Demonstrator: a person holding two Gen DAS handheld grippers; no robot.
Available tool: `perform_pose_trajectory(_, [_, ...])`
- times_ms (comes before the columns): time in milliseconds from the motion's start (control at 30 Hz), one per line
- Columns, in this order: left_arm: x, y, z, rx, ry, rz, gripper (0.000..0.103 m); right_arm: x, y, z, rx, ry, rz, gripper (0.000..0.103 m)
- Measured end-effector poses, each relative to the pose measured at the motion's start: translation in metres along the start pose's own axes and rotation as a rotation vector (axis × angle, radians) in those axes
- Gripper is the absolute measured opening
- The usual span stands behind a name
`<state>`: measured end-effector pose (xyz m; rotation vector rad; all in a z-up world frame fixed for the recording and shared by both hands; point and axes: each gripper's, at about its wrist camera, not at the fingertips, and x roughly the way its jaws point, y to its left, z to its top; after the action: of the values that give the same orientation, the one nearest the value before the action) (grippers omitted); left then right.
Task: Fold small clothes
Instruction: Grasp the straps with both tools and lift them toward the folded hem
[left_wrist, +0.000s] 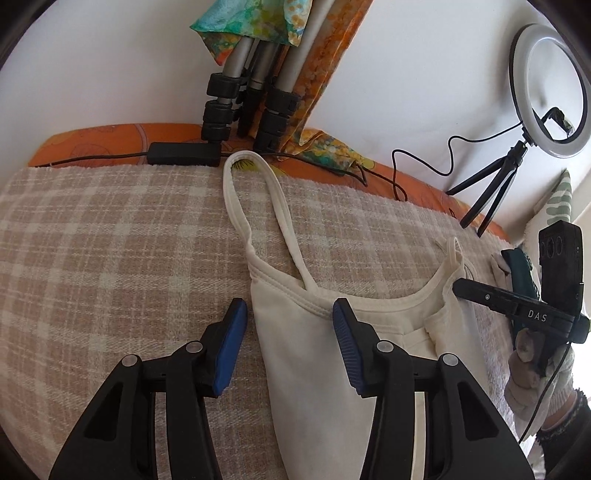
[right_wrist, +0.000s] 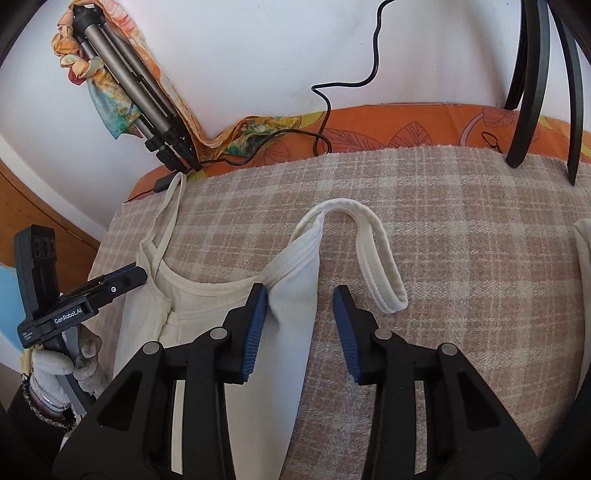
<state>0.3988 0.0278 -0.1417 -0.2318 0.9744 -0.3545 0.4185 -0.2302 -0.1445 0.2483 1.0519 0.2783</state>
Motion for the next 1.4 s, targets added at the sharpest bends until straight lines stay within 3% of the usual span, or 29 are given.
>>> perform_pose_trajectory(33, [0.001, 0.000, 0.000, 0.002, -0.004, 0.003, 0.036, 0.001, 0.001, 0.001, 0.003, -0.004, -0.001, 0.040])
perform_pose_trajectory(67, [0.002, 0.000, 0.001, -0.003, -0.001, -0.005, 0.018, 0.002, 0.001, 0.002, 0.003, -0.007, -0.003, 0.040])
perform_pose_trajectory(100, [0.005, 0.002, 0.001, -0.019, 0.015, -0.017, 0.012, 0.002, 0.002, 0.002, -0.002, -0.008, -0.004, 0.039])
perform_pose_trajectory(167, [0.006, 0.006, 0.003, -0.051, 0.008, -0.034, 0.006, 0.005, 0.003, 0.002, -0.011, 0.019, 0.014, 0.015])
perform_pose_trajectory(200, [0.006, 0.008, 0.003, -0.063, 0.008, -0.042, 0.005, 0.007, 0.004, 0.001, -0.010, 0.026, 0.014, 0.010])
perform_pose_trajectory(300, [0.001, 0.009, 0.002, -0.082, -0.009, -0.059, 0.004, 0.002, 0.006, 0.001, -0.015, 0.018, 0.028, 0.008])
perform_pose_trajectory(567, [-0.029, -0.001, 0.003, -0.062, -0.063, -0.090, 0.003, -0.031, 0.010, 0.002, 0.001, -0.033, 0.060, 0.007])
perform_pose_trajectory(900, [-0.090, -0.026, -0.017, -0.011, -0.141, -0.123, 0.002, -0.103, 0.045, -0.018, -0.016, -0.110, 0.091, 0.007])
perform_pose_trajectory(1200, [-0.153, -0.056, -0.056, 0.043, -0.198, -0.138, 0.002, -0.165, 0.082, -0.070, -0.078, -0.147, 0.065, 0.007])
perform_pose_trajectory(1400, [-0.186, -0.059, -0.101, 0.045, -0.210, -0.145, 0.002, -0.195, 0.099, -0.120, -0.116, -0.162, 0.033, 0.007])
